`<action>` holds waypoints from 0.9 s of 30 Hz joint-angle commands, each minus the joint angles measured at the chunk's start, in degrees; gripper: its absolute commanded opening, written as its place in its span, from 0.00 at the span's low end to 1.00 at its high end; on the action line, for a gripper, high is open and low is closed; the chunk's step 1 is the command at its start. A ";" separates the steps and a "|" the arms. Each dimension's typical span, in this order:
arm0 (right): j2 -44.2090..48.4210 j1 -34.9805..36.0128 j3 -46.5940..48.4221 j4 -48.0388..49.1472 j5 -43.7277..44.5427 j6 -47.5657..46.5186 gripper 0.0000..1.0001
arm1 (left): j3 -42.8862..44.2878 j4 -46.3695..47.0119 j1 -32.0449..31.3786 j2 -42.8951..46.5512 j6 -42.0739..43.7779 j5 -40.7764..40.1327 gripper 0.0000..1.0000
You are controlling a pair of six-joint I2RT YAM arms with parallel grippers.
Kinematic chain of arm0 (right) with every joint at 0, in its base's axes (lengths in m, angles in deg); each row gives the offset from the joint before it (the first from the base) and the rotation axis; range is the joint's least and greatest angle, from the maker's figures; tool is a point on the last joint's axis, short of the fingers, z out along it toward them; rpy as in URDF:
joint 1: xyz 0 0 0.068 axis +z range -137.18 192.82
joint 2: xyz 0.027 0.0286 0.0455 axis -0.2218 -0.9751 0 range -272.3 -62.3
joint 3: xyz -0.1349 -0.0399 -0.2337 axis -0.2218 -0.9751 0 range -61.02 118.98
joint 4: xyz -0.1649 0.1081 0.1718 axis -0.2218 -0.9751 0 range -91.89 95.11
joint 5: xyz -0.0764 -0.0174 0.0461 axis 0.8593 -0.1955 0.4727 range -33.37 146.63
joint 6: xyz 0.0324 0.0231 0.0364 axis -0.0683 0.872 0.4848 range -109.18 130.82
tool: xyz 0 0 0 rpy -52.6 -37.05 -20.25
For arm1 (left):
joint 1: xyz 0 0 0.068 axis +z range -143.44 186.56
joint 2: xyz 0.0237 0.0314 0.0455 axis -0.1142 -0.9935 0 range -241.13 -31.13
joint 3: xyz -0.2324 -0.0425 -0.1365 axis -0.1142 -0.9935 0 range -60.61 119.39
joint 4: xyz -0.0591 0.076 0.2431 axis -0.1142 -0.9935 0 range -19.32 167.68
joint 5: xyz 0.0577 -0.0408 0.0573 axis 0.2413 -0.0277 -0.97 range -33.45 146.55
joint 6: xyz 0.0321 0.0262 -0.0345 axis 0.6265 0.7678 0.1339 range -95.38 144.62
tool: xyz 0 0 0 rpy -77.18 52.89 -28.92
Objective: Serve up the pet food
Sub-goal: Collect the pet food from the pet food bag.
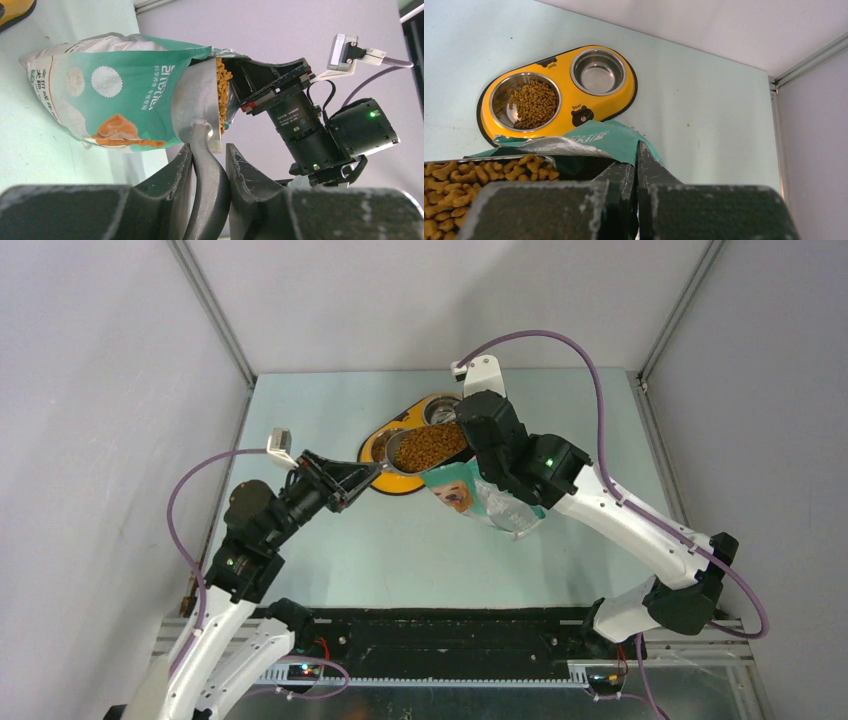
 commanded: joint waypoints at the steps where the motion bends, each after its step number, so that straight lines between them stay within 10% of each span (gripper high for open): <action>1: 3.35 -0.21 5.99 6.75 4.00 0.15 0.00 | -3.38 5.10 1.79 2.28 -3.26 1.95 0.00; 27: 3.17 1.36 8.29 5.49 7.56 2.10 0.00 | -15.34 28.00 3.00 6.95 -12.28 4.08 0.00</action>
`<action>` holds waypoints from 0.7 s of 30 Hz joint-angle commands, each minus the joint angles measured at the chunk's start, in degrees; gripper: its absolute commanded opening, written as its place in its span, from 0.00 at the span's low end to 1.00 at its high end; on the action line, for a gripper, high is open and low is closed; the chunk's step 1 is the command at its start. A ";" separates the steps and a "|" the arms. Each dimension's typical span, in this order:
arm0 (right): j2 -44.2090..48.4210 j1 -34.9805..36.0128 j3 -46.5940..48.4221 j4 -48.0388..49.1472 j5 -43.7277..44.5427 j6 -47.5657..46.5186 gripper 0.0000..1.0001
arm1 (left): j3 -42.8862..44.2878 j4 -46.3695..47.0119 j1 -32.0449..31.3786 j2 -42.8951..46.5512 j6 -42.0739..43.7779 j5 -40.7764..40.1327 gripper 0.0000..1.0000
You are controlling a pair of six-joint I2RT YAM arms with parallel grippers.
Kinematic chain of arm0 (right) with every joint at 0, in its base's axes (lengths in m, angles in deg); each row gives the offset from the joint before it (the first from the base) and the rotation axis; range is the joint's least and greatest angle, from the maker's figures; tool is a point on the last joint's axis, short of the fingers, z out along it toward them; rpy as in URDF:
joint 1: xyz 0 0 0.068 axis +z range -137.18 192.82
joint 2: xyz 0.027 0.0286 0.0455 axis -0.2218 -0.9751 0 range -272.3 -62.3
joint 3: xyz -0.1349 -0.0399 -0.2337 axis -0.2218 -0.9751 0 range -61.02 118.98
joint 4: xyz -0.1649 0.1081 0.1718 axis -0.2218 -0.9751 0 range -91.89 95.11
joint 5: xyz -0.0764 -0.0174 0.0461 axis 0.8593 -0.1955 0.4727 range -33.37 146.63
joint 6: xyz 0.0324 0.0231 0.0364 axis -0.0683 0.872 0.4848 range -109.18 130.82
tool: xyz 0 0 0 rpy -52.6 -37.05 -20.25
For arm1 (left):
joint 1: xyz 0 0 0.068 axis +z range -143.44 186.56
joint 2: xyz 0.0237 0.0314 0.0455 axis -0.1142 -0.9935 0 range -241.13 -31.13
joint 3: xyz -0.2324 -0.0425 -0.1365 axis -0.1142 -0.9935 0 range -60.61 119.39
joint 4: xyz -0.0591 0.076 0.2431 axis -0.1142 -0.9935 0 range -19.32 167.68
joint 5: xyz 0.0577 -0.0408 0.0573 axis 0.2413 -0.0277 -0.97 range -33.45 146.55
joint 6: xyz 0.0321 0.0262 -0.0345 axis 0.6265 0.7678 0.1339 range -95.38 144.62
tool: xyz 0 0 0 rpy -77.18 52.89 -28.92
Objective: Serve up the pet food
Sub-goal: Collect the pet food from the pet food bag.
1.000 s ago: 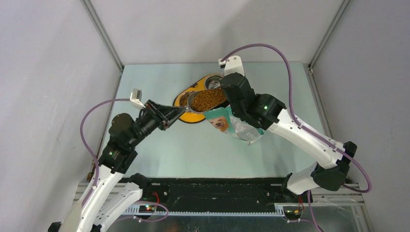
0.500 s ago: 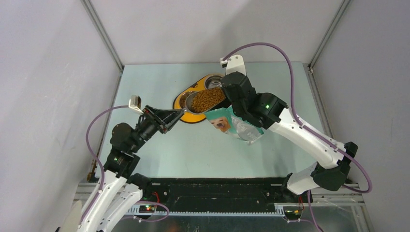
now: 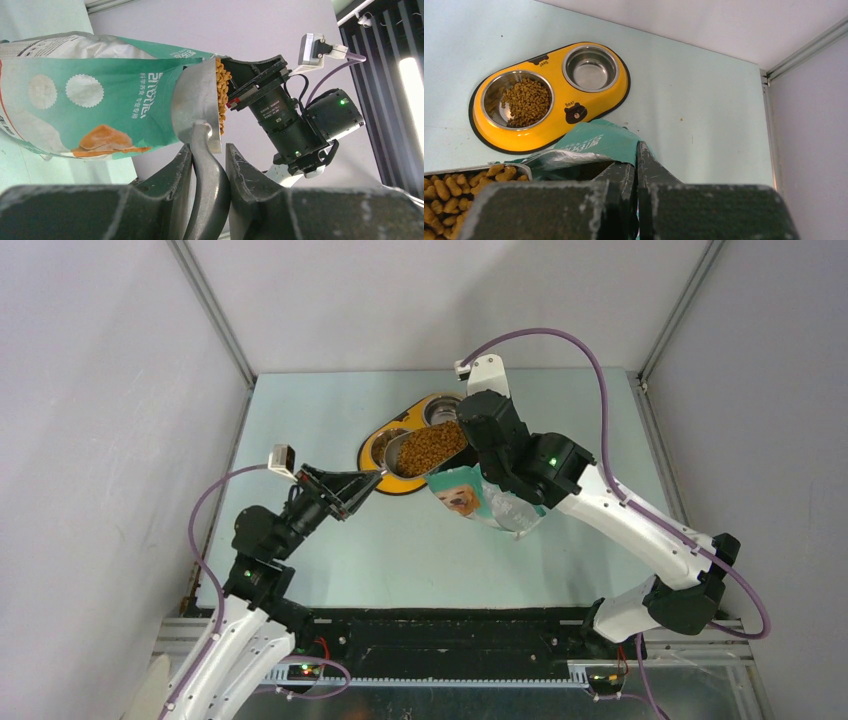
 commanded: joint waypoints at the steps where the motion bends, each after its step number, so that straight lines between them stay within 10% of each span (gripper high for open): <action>1: 3.13 0.55 6.58 8.88 5.68 0.61 0.00 | -0.13 7.65 0.65 1.71 -1.93 0.54 0.00; 21: 4.90 0.55 4.73 9.41 7.67 0.95 0.00 | 0.29 6.05 1.02 5.97 -0.92 -7.90 0.00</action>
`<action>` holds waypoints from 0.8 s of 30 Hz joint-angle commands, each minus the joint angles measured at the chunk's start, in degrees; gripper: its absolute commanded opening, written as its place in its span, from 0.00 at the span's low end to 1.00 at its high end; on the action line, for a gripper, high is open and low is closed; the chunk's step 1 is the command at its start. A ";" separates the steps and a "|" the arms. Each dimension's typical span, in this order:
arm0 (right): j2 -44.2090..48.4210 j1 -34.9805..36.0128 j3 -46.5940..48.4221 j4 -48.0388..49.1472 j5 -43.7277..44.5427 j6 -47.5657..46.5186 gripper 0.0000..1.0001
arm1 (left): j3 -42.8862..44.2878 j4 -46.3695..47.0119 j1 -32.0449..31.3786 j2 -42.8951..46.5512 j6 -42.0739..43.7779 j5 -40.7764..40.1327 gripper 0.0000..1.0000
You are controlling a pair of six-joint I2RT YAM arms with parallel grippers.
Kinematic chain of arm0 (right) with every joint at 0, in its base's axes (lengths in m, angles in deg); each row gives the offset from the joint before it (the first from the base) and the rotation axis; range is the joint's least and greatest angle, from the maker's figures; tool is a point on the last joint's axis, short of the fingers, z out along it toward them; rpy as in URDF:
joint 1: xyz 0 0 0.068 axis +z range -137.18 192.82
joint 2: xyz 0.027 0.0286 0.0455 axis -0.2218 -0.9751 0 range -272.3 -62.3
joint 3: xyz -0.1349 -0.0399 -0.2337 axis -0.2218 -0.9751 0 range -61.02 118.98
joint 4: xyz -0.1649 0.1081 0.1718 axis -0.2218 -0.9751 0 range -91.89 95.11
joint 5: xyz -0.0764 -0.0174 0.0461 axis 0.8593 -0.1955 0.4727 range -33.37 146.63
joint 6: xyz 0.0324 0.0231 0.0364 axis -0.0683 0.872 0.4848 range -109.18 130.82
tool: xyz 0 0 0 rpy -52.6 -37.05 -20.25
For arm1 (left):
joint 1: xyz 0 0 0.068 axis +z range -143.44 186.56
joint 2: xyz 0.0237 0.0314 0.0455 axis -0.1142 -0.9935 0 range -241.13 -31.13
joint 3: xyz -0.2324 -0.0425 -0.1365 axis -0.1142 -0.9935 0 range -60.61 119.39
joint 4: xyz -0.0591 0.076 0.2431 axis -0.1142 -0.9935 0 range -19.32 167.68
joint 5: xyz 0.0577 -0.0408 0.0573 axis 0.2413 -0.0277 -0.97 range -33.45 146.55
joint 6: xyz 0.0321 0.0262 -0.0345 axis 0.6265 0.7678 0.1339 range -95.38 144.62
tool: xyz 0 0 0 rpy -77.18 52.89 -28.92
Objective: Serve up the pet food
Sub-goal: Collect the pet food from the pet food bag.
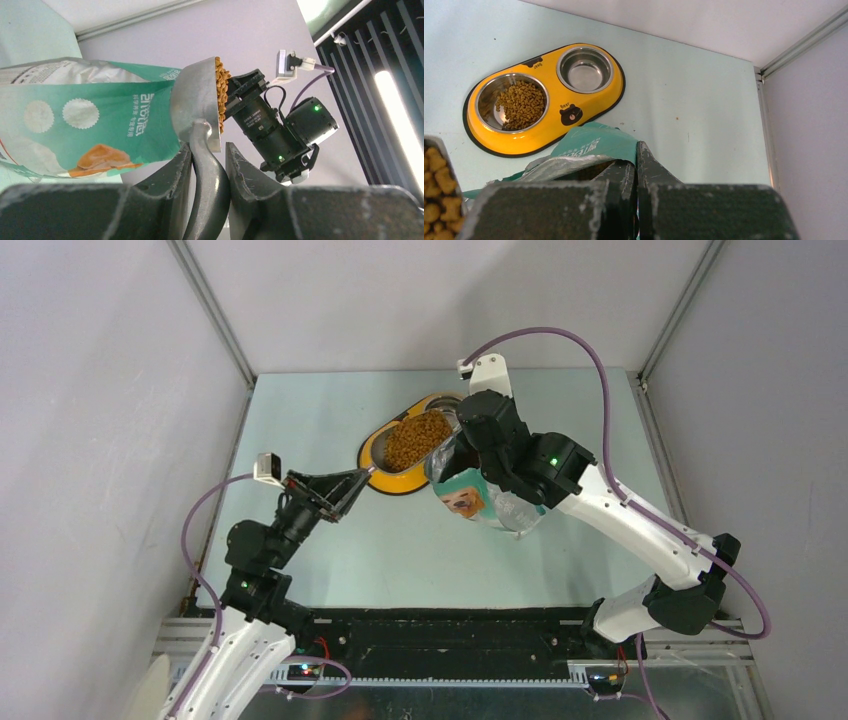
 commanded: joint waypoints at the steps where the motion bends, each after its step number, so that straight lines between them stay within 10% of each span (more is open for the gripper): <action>1: 5.04 0.39 4.17 9.90 6.34 0.43 0.00 | 3.55 2.51 0.67 0.57 1.32 -4.30 0.00; 24: 11.03 -2.24 -1.62 11.45 11.41 -3.84 0.00 | 7.08 2.16 6.44 -9.30 8.22 -7.93 0.00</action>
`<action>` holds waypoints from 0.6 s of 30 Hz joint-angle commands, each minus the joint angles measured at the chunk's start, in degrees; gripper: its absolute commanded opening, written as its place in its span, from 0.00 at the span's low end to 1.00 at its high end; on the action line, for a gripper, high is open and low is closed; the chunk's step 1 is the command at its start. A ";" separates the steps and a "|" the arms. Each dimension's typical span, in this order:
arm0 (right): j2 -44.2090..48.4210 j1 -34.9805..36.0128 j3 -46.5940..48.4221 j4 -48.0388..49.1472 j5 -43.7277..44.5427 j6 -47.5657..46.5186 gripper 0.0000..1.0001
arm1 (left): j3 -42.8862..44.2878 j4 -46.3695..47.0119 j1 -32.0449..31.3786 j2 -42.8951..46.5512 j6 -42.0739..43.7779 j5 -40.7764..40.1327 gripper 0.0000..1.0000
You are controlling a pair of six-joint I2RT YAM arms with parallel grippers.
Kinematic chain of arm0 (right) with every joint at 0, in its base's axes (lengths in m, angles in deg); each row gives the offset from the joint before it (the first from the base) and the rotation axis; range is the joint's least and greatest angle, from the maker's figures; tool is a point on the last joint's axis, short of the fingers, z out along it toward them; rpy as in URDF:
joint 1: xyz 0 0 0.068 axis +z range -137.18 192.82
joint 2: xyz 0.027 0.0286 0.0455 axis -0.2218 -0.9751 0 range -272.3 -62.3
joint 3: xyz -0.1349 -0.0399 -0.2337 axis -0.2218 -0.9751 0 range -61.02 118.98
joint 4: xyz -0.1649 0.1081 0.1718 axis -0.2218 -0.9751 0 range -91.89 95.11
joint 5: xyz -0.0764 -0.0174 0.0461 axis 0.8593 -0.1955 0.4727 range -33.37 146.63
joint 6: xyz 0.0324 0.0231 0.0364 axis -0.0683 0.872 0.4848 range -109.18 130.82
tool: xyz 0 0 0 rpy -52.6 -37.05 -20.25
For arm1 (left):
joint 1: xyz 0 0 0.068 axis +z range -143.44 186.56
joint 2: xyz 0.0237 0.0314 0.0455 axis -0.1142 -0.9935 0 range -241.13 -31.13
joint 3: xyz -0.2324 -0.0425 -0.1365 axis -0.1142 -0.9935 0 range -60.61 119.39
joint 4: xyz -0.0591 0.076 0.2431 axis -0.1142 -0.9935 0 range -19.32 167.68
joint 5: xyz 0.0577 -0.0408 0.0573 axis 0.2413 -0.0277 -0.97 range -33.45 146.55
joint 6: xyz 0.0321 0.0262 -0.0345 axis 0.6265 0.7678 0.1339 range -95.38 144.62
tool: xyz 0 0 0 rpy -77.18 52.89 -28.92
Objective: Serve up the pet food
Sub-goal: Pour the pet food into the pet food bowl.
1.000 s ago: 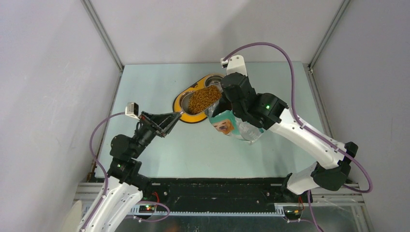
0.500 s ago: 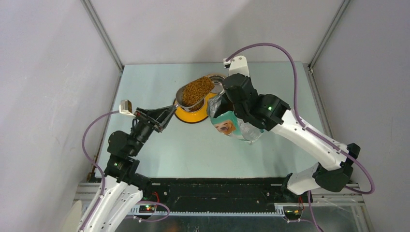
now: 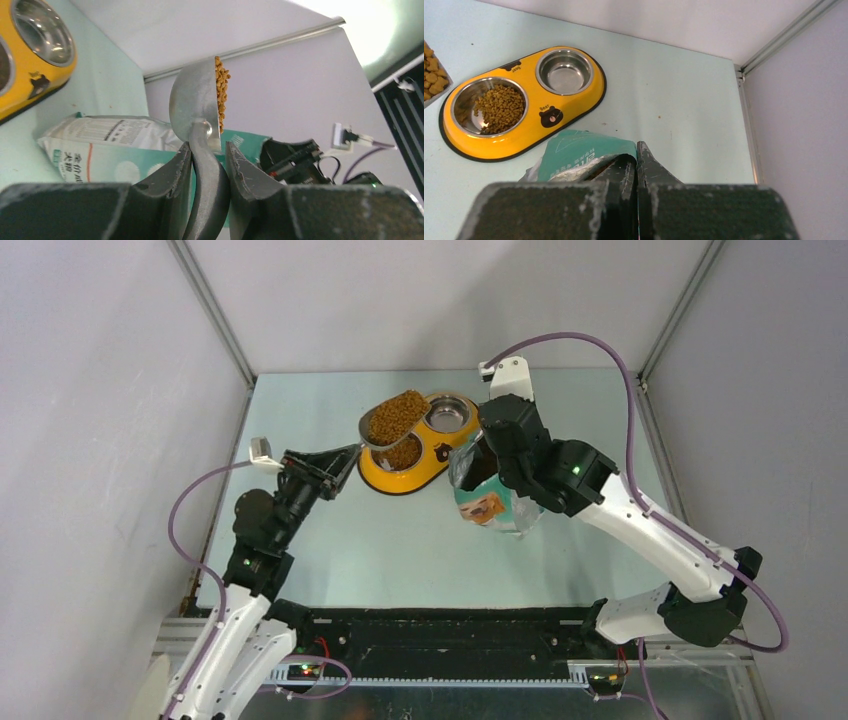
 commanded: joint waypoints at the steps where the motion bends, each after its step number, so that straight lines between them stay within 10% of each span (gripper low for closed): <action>1: 5.96 -1.14 2.50 10.89 9.56 -2.32 0.00 | 0.81 8.62 2.66 -1.45 1.30 -1.09 0.00; 18: 6.13 -6.53 -0.33 12.60 8.91 -4.29 0.00 | -6.51 15.30 11.86 -11.87 4.28 1.98 0.00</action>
